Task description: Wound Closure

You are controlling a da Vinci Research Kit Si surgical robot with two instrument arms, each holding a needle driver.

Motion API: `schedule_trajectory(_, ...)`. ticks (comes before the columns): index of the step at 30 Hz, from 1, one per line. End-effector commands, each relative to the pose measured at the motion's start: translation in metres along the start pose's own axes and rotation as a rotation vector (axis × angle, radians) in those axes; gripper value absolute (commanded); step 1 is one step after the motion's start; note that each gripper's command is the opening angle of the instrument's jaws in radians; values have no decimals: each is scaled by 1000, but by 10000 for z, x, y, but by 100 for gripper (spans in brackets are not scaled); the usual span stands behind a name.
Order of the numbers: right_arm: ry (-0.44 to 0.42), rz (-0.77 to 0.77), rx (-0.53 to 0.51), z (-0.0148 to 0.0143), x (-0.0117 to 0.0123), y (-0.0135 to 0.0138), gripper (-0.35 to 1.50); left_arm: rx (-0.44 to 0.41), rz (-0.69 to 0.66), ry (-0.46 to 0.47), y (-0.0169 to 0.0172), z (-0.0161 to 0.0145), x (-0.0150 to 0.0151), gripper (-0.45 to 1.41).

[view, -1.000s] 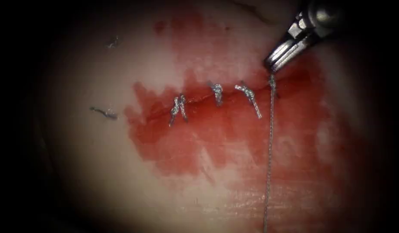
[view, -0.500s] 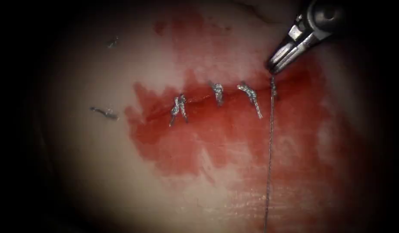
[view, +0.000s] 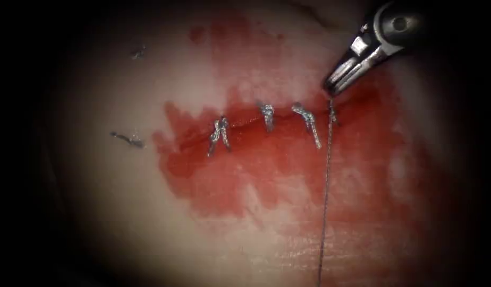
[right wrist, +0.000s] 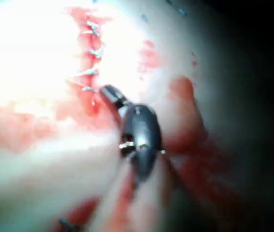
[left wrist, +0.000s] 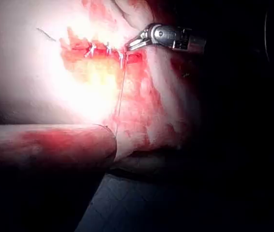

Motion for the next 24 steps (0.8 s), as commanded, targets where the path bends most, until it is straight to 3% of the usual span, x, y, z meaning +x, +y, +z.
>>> schedule_trajectory(1,2,-1,-7,6,1,5,-35,5,4,4,-3,7,2,-35)
schedule_trajectory(2,27,25,-66,-3,7,-2,68,32,22,22,-6,-12,21,-35)
schedule_trajectory(3,29,35,-79,-7,10,-4,88,48,28,24,-8,-20,27,-35)
schedule_trajectory(5,4,70,-139,-20,16,-10,116,70,41,31,-11,-32,33,-35)
schedule_trajectory(6,-13,126,-219,-38,23,-16,133,95,57,30,-15,-46,39,-35)
schedule_trajectory(8,-20,142,-250,-46,26,-19,135,111,61,30,-18,-53,42,-35)
schedule_trajectory(10,-71,191,-346,-71,37,-35,141,160,88,23,-25,-74,51,-35)
schedule_trajectory(14,4,265,-466,-88,64,-79,133,263,141,-3,-41,-112,74,-35)
schedule_trajectory(19,27,307,-506,-80,87,-93,115,290,173,-16,-49,-123,89,-35)
schedule_trajectory(20,50,341,-526,-77,106,-89,54,335,208,-36,-54,-130,97,-35)
schedule_trajectory(21,54,340,-525,-78,111,-85,6,344,217,-41,-56,-132,99,-35)
schedule_trajectory(22,54,340,-525,-78,111,-85,6,344,217,-41,-56,-132,99,-35)
schedule_trajectory(23,42,329,-535,-80,125,-69,-35,371,244,-56,-61,-137,102,-35)
schedule_trajectory(24,42,329,-535,-80,125,-69,-35,371,244,-56,-61,-137,102,-35)
